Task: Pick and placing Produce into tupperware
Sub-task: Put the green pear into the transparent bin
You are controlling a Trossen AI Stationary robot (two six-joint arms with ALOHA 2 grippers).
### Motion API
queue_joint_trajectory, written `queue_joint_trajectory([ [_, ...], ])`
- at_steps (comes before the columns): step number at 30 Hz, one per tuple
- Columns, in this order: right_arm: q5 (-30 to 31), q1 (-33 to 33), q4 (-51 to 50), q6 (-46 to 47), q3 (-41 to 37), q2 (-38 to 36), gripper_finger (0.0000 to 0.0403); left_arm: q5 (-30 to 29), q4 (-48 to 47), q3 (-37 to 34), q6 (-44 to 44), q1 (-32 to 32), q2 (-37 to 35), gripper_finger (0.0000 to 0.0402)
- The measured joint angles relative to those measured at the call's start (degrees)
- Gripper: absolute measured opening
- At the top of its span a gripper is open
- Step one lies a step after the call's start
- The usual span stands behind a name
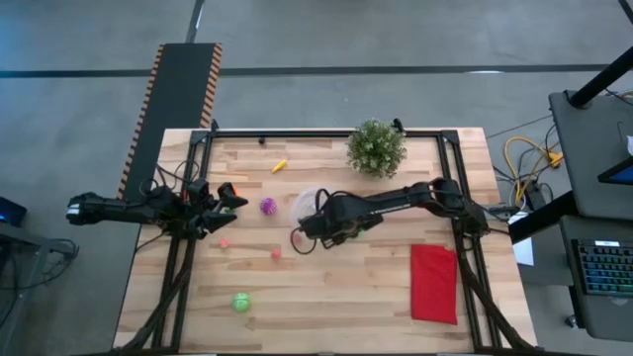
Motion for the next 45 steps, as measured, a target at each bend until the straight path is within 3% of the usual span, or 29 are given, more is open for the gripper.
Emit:
queue_joint_trajectory([
  [6,6.38,-0.28,-0.86,-0.27,10.87,-0.02,0.0246,-0.01,-0.05,0.0,0.0,0.0,-0.02,0.029],
  [10,9.54,-3.13,0.63,-3.79,13.69,0.04,0.0249,0.0,-0.01,0.0,0.02,0.0,-0.02,0.029],
  [16,9.08,-8.13,9.73,-11.73,10.29,0.31,0.0251,-0.01,0.11,0.0,-0.04,0.0,-0.14,0.029],
  [20,5.68,-10.27,11.65,-14.87,6.24,0.34,0.0251,1.12,0.65,0.0,-0.52,0.0,-0.95,0.029],
  [32,-0.83,-10.91,24.73,-18.19,-2.93,0.35,0.0251,2.99,4.19,0.35,-2.6,-0.02,-5.64,0.029],
  [38,-1.15,-10.87,25.68,-20.69,-4.5,0.35,0.0256,2.97,4.16,0.24,-2.58,0.02,-6.6,0.029],
  [45,-1.08,-10.93,25.55,-22.06,-5.38,0.35,0.0289,2.97,4.16,0.24,-2.56,0.02,-6.41,0.029],
])
